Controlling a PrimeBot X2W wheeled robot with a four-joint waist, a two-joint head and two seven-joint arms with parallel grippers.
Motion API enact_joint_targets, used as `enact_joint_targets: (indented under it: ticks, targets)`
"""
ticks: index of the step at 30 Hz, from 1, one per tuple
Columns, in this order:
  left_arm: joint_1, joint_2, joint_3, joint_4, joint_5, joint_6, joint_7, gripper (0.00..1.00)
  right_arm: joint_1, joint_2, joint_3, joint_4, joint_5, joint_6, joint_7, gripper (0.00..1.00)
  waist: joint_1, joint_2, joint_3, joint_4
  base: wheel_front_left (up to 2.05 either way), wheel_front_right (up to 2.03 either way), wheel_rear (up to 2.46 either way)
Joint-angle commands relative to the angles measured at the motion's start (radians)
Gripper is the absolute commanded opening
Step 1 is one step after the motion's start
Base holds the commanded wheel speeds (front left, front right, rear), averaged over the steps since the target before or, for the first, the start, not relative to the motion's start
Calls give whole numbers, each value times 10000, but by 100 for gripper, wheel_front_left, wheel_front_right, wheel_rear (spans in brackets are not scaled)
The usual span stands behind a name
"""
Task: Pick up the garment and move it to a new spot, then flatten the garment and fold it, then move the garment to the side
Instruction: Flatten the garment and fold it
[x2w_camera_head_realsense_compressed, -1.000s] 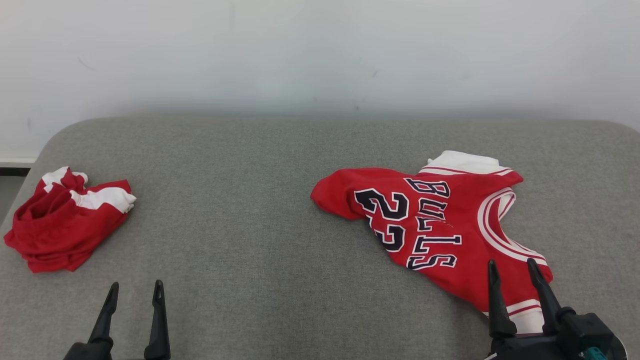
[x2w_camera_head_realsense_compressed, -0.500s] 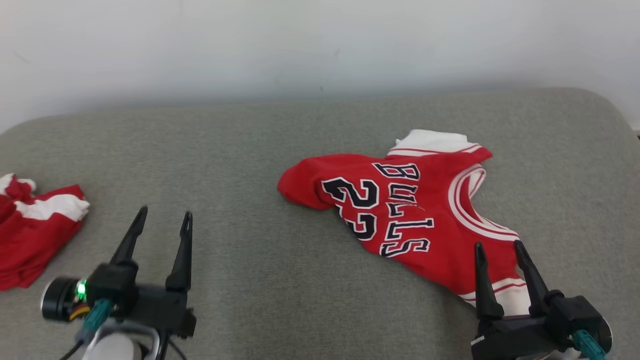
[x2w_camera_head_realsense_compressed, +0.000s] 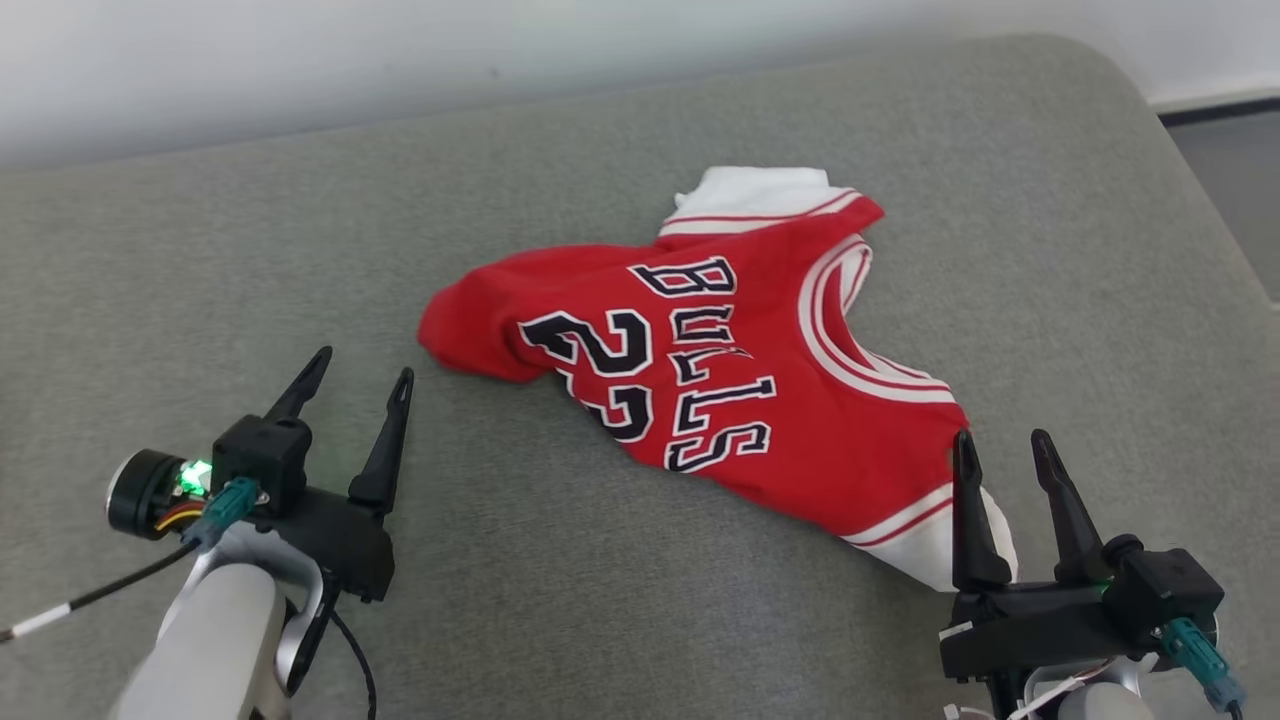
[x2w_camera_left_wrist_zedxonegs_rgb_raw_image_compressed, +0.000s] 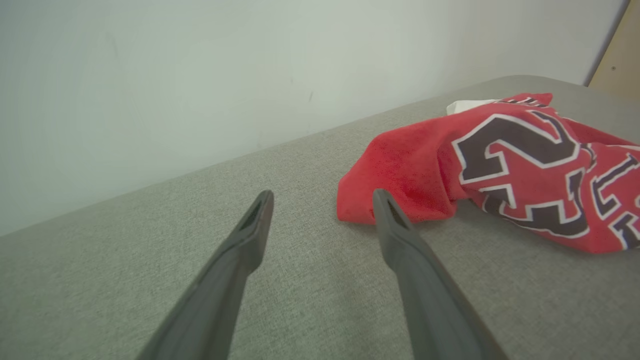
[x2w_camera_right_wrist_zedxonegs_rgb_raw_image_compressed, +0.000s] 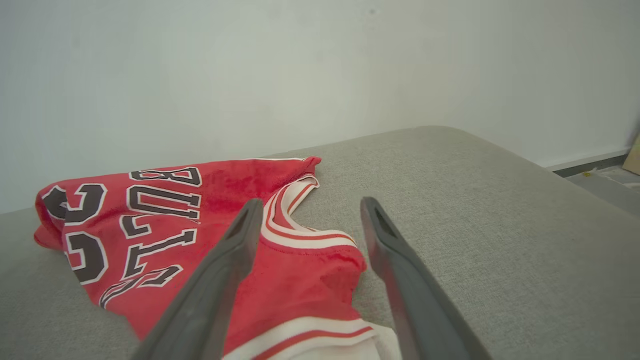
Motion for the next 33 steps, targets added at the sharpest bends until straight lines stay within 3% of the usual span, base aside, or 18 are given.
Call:
enact_joint_targets:
  ticks: [1,11,13,19,33]
  targets:
    - [-270,97,-194,193,-99,17,-38,100,-128,53,44,-9,60,-22,-4,100,-2,-1,622,-625,0,0,0]
    - [-1464,125,-1416,1461,-774,18,-45,100,-395,51,148,-6,210,-22,-4,100,-2,-1,1022,-957,0,0,0]
    - [-1646,147,-1491,1708,-821,17,-45,0,-380,51,124,-11,211,-22,-4,100,-2,-1,1042,-968,0,0,0]
    - [-1833,8,-1532,1518,-949,17,-46,0,-236,51,-31,-67,143,-22,-4,100,-2,-1,865,-627,0,0,0]
    - [647,-123,-805,-1866,-148,260,-46,0,393,46,-291,282,-164,-22,-4,100,-2,-1,-1063,995,0,0,0]
